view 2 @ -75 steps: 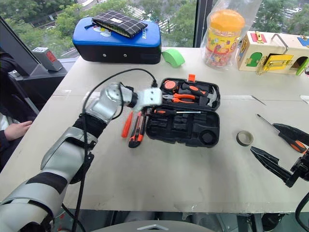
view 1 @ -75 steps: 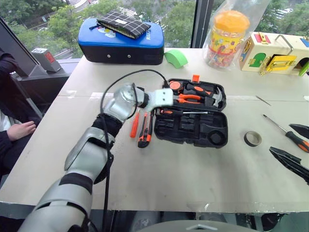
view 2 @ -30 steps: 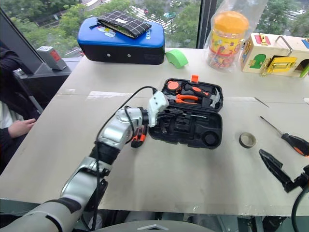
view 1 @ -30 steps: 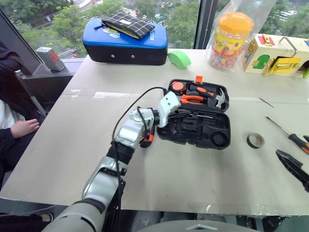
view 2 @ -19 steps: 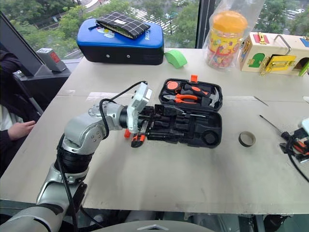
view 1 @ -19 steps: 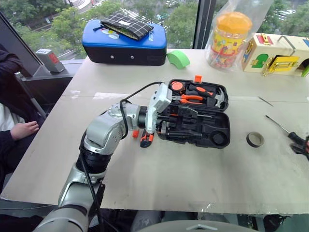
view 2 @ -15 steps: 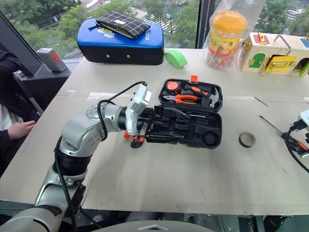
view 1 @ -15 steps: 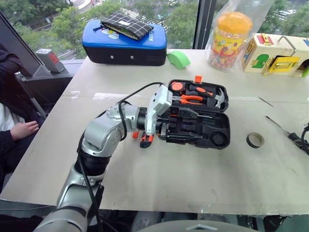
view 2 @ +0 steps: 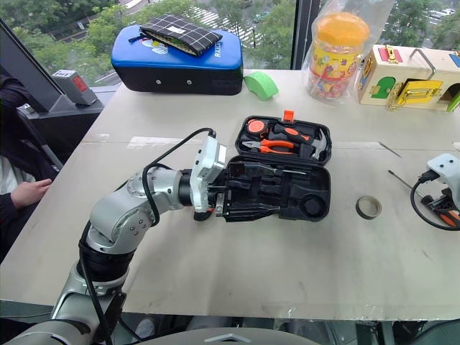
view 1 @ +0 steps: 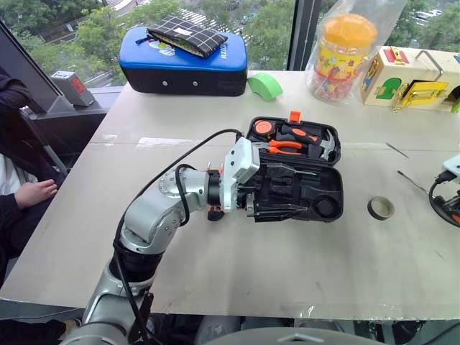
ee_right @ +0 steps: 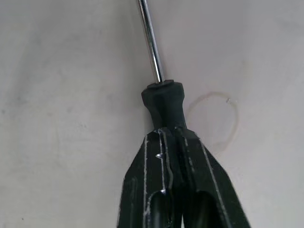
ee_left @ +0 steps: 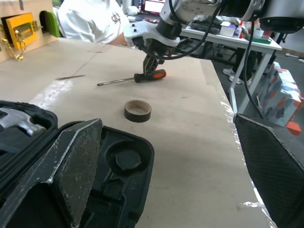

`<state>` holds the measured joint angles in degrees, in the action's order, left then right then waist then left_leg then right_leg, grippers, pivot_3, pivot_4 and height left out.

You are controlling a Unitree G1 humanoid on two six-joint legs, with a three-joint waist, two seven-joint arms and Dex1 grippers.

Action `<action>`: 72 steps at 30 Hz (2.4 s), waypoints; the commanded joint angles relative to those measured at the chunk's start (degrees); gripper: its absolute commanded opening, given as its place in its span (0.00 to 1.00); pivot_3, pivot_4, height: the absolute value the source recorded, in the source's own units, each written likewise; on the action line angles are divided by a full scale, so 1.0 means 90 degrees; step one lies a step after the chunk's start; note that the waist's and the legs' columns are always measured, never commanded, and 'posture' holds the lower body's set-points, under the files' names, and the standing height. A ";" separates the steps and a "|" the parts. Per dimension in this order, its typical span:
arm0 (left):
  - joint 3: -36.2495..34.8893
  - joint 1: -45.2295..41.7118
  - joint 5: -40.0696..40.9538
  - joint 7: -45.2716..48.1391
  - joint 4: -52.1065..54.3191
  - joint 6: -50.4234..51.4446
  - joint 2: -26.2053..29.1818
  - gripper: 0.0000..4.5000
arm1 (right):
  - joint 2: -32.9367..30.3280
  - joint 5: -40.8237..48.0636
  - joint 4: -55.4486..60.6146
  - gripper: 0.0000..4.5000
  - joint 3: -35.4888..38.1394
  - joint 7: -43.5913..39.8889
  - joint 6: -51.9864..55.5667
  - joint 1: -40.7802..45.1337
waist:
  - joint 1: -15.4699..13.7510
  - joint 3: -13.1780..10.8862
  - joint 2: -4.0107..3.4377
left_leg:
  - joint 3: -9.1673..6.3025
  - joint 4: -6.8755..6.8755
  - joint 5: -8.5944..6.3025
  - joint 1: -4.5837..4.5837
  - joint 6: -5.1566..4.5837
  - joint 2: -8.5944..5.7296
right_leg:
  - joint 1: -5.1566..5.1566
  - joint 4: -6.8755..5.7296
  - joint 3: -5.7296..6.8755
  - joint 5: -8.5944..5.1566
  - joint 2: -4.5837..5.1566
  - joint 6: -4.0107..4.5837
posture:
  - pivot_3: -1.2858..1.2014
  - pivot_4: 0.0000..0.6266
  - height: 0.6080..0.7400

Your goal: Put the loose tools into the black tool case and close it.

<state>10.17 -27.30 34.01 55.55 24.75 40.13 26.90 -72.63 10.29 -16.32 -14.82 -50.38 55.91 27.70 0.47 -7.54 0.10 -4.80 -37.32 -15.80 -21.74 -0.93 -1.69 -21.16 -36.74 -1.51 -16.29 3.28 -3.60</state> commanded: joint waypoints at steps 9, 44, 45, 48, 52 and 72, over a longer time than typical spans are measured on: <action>-0.0020 -0.0013 0.0033 0.0037 0.0037 -0.0236 0.0096 1.00 | -0.0394 -0.0525 0.0373 0.20 0.0434 -0.0612 -0.1108 -0.0482 | 0.0008 0.0001 -0.0005 | -0.0001 0.0001 0.0001 0.0000 0.0002 0.0000 | -0.0002 -0.0002 0.0003 0.0000 0.0000 0.0000 | 0.52 0.24 1.00; -0.0073 -0.0126 0.0039 0.0135 -0.0320 -0.0421 0.0164 1.00 | 0.0585 -0.0009 0.3963 0.05 0.1725 -0.1110 0.2619 0.0111 | -0.0002 0.0002 -0.0015 | -0.0011 0.0000 -0.0009 -0.0002 -0.0015 -0.0006 | -0.0003 -0.0007 0.0014 0.0001 0.0032 -0.0001 | 0.52 0.24 1.00; -0.0119 -0.0124 0.0050 0.0093 -0.0338 -0.0408 0.0164 1.00 | 0.0607 0.0099 0.4178 0.05 0.1701 -0.1055 0.2732 0.0159 | -0.0006 0.0002 -0.0016 | -0.0011 0.0000 -0.0009 -0.0003 -0.0015 -0.0007 | -0.0004 -0.0007 0.0015 0.0001 0.0031 -0.0001 | 0.52 0.24 1.00; -0.0327 0.0073 -0.0025 -0.0036 -0.0368 -0.0625 0.0182 1.00 | 0.0750 0.0326 0.4575 0.05 0.1424 -0.0813 0.2910 0.0434 | -0.0003 0.0001 -0.0014 | -0.0011 0.0000 -0.0009 -0.0004 -0.0015 -0.0009 | -0.0004 -0.0007 0.0018 0.0001 0.0032 -0.0002 | 0.52 0.24 1.00; -0.0809 0.0703 -0.0120 0.0059 -0.0555 -0.1271 0.0303 1.00 | 0.0953 0.0526 0.4850 0.05 0.0724 -0.0609 0.2803 0.0989 | 0.0035 0.0001 -0.0014 | -0.0011 0.0002 -0.0002 0.0000 -0.0003 -0.0005 | -0.0005 -0.0006 0.0014 0.0001 0.0041 -0.0001 | 0.52 0.24 1.00; -0.1919 0.2710 0.0184 0.0761 -0.0400 -0.1601 0.1565 1.00 | 0.3087 -0.0709 0.2435 0.05 -0.3240 -0.0973 0.0661 0.3687 | 0.0053 0.0011 0.0019 | -0.0021 0.0027 0.0004 -0.0016 0.0013 -0.0011 | -0.0053 -0.0012 0.0002 0.0002 0.0061 0.0002 | 0.52 0.24 1.00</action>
<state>-6.24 -3.02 35.58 62.22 19.69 27.11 40.55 -45.21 5.21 6.51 -42.56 -57.89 64.43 59.80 0.95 -7.44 0.27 -5.00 -37.07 -15.76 -21.89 -0.79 -1.79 -21.65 -36.85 -1.48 -16.27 3.83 -3.59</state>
